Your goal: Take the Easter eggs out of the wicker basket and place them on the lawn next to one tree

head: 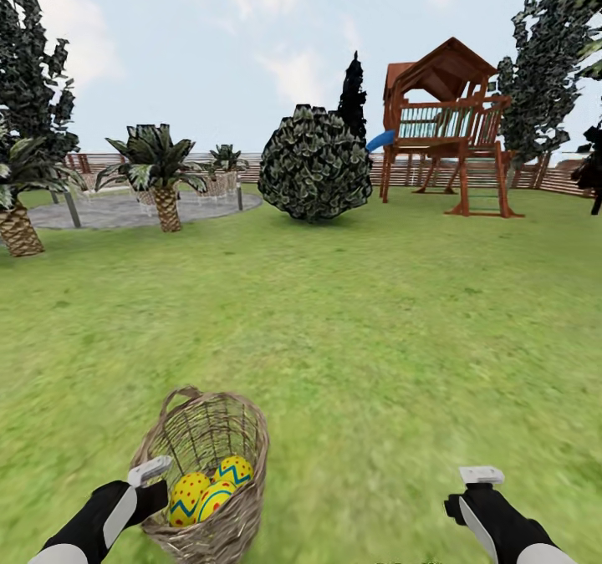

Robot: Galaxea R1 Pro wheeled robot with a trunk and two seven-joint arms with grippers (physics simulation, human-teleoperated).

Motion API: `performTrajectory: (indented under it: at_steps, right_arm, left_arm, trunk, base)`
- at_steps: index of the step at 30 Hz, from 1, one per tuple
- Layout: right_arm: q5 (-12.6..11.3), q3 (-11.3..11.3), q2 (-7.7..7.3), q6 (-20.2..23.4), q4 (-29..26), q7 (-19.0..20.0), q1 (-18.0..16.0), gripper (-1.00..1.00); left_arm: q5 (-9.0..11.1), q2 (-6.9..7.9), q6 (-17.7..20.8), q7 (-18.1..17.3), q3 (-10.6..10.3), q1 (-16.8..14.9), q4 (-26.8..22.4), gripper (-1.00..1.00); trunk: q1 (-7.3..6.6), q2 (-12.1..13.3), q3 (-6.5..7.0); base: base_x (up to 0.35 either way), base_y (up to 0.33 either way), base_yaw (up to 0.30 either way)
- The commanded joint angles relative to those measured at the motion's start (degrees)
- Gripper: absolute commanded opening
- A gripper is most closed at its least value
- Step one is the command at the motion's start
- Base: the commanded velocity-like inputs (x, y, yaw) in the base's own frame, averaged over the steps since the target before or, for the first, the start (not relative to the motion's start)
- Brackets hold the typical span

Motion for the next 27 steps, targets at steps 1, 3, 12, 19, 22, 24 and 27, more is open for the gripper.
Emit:
performTrajectory:
  at_steps: [1, 3, 12, 19, 22, 24, 27]
  right_arm:
    - [-0.48, 0.44, -0.06, 0.3, -0.07, -0.36, -0.03, 1.0]
    - [-0.48, 0.49, -0.07, 0.3, -0.07, -0.36, -0.03, 1.0]
    - [-0.54, 0.44, -0.07, 0.42, -0.07, -0.36, -0.03, 1.0]
    - [-0.54, 0.48, -0.07, 0.43, -0.07, -0.36, -0.03, 1.0]
    - [-0.49, 0.51, -0.02, 0.35, -0.07, -0.36, -0.03, 1.0]
    - [-0.48, 0.57, 0.01, 0.31, -0.07, -0.41, -0.03, 1.0]
    - [-0.41, 0.57, 0.02, 0.23, -0.07, -0.45, -0.03, 1.0]
  left_arm:
    - [0.81, -0.01, 0.35, 0.21, 0.17, 0.0, -0.16, -1.0]
    - [0.81, -0.01, 0.37, 0.21, 0.17, 0.0, -0.16, -1.0]
    - [0.81, -0.01, 0.35, 0.21, 0.17, 0.0, -0.16, -1.0]
    - [0.79, -0.01, 0.3, 0.21, 0.17, -0.01, -0.16, -1.0]
    - [0.8, -0.02, 0.32, 0.21, 0.12, 0.0, -0.16, -1.0]
    - [0.79, -0.01, 0.31, 0.21, 0.12, 0.0, -0.16, -1.0]
    - [0.78, -0.01, 0.3, 0.21, 0.13, 0.0, -0.16, -1.0]
  trunk:
    - [-0.23, 0.39, 0.13]
    - [-0.67, 1.19, 0.48]
    - [-2.65, 4.8, 1.99]
    - [-4.19, 7.61, 2.77]
    - [-4.85, 8.81, 3.11]
    - [-5.29, 9.61, 3.43]
    - [-5.95, 10.81, 3.96]
  base:
    - [0.0, 0.0, -0.269]
    - [0.0, 0.0, -0.269]
    - [0.0, 0.0, -0.26]
    - [0.0, 0.0, -0.198]
    - [0.0, 0.0, -0.143]
    - [0.0, 0.0, -0.03]
    - [0.0, 0.0, -0.005]
